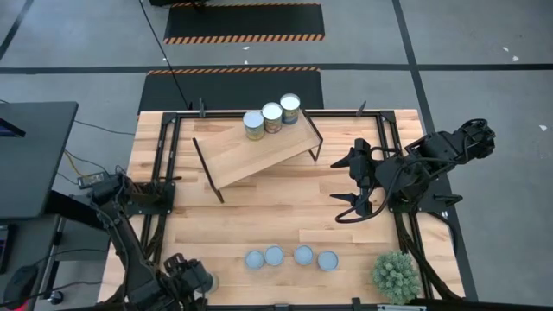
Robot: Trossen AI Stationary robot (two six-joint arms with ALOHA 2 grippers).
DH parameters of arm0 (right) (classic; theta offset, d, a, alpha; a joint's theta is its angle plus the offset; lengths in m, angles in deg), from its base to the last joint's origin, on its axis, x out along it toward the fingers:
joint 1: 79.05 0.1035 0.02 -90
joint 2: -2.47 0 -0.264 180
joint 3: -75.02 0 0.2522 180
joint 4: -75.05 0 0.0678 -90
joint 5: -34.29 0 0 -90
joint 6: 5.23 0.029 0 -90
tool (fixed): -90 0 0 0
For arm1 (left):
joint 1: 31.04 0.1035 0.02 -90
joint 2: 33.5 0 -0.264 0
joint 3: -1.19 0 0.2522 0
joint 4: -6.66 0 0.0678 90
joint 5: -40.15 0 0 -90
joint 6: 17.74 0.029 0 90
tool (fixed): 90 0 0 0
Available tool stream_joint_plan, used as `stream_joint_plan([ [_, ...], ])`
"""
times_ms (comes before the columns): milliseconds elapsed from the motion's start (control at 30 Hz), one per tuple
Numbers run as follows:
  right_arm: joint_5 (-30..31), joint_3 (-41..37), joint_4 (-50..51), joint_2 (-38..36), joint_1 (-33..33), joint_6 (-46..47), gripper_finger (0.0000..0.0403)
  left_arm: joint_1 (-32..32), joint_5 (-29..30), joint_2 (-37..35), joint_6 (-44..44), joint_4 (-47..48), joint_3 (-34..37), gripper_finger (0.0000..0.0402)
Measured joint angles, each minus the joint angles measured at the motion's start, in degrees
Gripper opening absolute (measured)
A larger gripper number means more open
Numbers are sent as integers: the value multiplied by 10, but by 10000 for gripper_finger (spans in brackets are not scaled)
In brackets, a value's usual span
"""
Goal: Pick and place cans onto a shelf
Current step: Put the canned orange on the shelf
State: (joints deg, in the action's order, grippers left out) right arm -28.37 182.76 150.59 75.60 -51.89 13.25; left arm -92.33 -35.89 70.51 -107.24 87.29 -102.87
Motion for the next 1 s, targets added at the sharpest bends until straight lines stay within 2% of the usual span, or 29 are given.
stream_joint_plan([
  [300, 0, 0, -1, 0, 0, -2, 373, 8, 11, 7, -100, 69, 0, 354],
  [500, 0, 0, -2, 0, 0, -4, 373, 20, -11, 1, -104, 72, 24, 348],
  [700, 0, 0, -3, 0, 0, -4, 373, 47, -9, -69, -86, 63, 90, 321],
  [867, -4, 0, -3, 0, 0, 5, 373, 63, -33, -141, -41, -23, 147, 314],
  [1000, -3, 0, -4, 0, 0, 9, 373, 55, -38, -163, -37, -116, 192, 312],
])
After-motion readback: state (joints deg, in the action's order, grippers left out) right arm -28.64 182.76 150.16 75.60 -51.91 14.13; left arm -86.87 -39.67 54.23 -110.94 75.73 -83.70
